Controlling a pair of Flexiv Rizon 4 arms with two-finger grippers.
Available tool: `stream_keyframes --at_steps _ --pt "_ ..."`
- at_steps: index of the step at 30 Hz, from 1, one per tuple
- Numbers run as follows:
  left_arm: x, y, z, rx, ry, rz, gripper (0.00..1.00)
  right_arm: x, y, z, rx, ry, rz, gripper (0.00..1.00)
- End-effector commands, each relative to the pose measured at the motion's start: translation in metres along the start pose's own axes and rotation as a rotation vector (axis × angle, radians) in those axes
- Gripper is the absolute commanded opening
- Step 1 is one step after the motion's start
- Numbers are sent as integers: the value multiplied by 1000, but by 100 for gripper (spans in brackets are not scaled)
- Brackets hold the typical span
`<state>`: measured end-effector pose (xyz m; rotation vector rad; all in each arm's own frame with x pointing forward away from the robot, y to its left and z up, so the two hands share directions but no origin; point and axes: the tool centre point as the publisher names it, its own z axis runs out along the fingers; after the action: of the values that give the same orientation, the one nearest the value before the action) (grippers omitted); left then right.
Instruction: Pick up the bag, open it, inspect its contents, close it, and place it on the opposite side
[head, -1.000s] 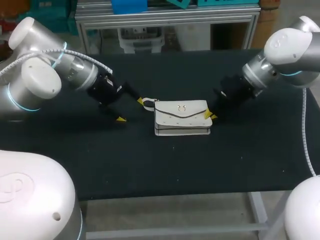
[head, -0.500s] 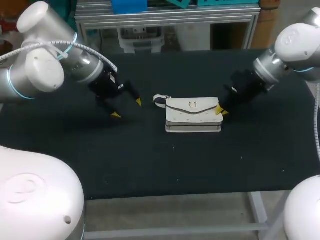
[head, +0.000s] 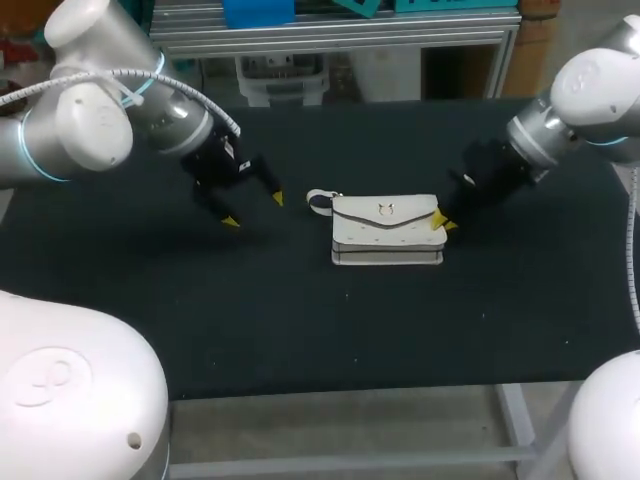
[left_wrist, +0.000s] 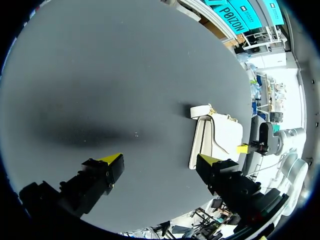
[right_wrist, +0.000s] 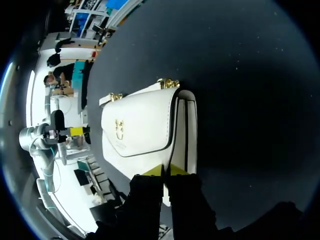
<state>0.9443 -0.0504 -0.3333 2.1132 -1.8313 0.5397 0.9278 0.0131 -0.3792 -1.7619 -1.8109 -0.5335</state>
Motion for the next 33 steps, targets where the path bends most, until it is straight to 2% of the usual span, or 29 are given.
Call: stream_keyframes --at_steps 1,8,9,14,15,20,24,27,29,33 --pt "-7 -10 -14 28 -24 27 100 -15 11 -14 -53 -35 23 0" --pt "-22 -28 -27 45 -77 55 100 -56 31 -53 -127 -69 37 0" --pt "-24 -31 -29 47 -74 54 100 -61 34 -58 -142 -99 39 0" --pt "-36 -44 -35 24 -110 113 100 -93 47 -85 -143 -95 21 0" --pt "-38 -46 -37 16 -122 132 100 -99 50 -88 -138 -128 22 0" --pt "-50 -60 -45 30 -145 157 100 -127 63 -111 -141 -124 -3 0" --pt "-59 -70 -51 18 -176 188 100 -142 71 -126 -115 -162 -38 0" --pt "-64 -81 -56 16 -226 215 100 -154 78 -136 -64 -130 -67 0" --pt "-68 -88 -61 -11 -245 227 100 -154 78 -136 -64 -130 -67 0" --pt "-68 -88 -61 -11 -245 227 100 -154 78 -136 -64 -130 -67 0"
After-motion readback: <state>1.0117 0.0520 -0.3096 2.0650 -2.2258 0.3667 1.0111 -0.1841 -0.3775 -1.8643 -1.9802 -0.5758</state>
